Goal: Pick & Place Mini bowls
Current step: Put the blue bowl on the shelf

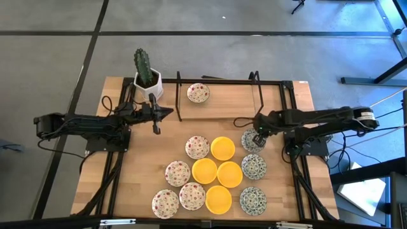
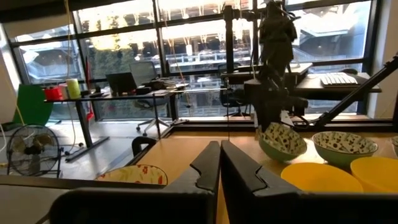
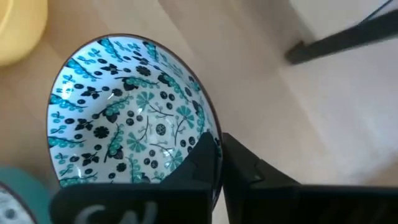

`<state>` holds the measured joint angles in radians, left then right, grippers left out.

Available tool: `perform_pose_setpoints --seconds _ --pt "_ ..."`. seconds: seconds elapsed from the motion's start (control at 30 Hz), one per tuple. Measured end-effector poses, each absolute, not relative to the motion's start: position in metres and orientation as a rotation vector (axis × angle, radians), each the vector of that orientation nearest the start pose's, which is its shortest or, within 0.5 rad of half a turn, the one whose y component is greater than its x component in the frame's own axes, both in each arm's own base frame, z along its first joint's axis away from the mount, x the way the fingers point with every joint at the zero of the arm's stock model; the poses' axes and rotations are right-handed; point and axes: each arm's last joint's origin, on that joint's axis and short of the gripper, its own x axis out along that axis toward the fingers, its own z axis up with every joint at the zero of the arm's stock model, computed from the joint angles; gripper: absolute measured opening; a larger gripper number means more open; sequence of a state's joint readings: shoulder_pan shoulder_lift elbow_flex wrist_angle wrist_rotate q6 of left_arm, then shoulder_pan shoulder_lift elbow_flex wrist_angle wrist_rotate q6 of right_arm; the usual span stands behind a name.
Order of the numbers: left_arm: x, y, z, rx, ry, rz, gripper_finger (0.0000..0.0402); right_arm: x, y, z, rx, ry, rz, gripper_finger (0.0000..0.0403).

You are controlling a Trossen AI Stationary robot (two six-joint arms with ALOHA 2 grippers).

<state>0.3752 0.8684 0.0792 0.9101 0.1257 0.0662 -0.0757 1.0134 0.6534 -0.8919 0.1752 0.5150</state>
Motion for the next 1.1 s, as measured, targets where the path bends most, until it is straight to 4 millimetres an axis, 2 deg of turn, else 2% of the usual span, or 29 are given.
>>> perform_pose_setpoints --seconds 0.27,0.57,0.73,0.83,0.93,1.1 --pt "0.151 0.055 0.185 0.095 -0.108 0.252 0.0005 0.165 -0.020 0.264 0.297 1.029 -0.519 0.0011" --pt "0.151 0.055 0.185 0.095 -0.108 0.251 0.0004 0.177 -0.019 0.350 0.188 0.733 -0.396 0.0011" --pt "0.151 0.055 0.185 0.095 -0.108 0.253 0.0002 0.190 -0.027 0.395 0.033 0.679 -0.471 0.0011" --pt "0.151 0.055 0.185 0.096 -0.111 0.253 0.0005 0.205 -0.044 0.416 -0.026 0.737 -0.573 0.0011" --pt "0.151 0.055 0.185 0.097 -0.113 0.254 0.0008 0.227 -0.068 0.426 -0.099 0.820 -0.626 0.0011" --pt "0.150 0.055 0.185 0.097 -0.113 0.254 0.0004 0.258 -0.122 0.423 -0.117 0.978 -0.607 0.0011"
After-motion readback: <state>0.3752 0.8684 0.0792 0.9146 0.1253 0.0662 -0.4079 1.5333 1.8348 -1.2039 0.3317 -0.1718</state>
